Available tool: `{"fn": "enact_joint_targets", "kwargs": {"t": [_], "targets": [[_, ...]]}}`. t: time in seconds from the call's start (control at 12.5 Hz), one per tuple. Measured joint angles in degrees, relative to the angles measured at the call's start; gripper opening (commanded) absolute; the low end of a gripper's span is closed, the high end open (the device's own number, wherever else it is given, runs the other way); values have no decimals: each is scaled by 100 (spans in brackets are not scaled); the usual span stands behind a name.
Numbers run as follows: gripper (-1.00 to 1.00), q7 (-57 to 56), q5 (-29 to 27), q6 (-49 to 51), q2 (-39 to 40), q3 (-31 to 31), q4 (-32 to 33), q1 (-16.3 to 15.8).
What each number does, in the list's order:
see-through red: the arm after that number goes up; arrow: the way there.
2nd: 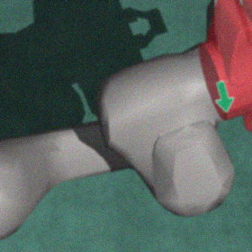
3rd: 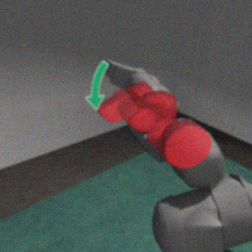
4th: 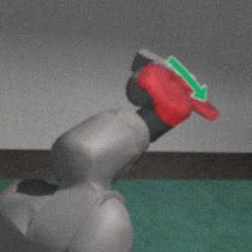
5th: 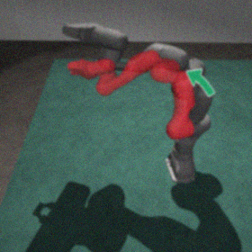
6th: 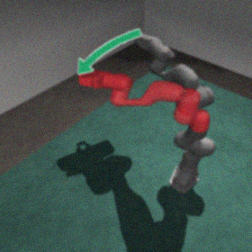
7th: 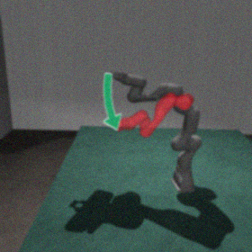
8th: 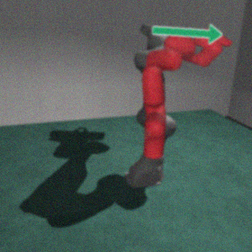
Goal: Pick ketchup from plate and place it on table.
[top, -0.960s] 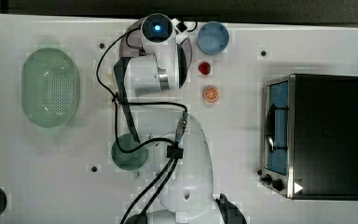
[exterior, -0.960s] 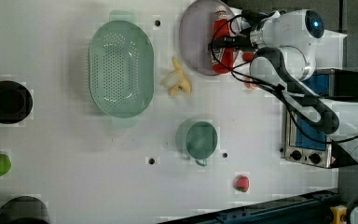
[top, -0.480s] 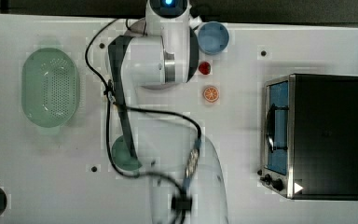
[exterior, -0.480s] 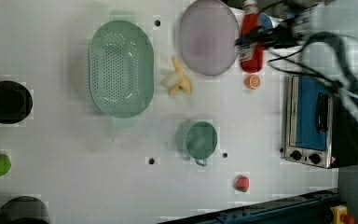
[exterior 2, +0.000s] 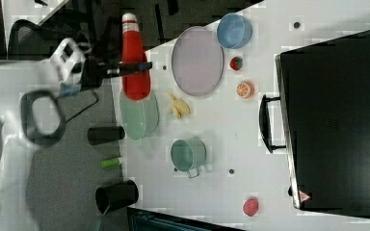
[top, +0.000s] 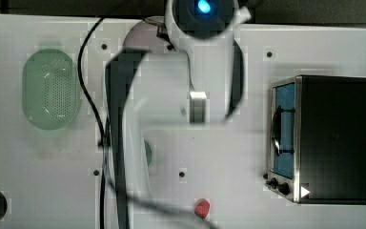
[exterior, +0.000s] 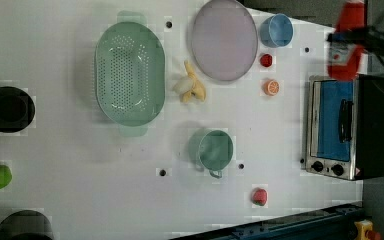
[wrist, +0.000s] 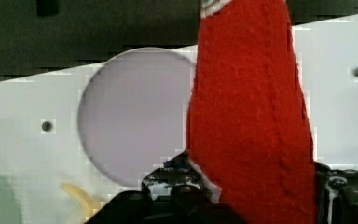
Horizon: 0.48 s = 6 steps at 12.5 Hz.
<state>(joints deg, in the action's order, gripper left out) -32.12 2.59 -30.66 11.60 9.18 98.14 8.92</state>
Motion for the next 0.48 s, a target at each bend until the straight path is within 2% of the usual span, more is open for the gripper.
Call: {"fn": "enact_joint_targets", "kwargs": {"t": [0.24,0.48], "targets": [[18,0,13,11,-935,-87,1125,134],[18,0,-16,-42,-1195,-141,2137,159]]}}
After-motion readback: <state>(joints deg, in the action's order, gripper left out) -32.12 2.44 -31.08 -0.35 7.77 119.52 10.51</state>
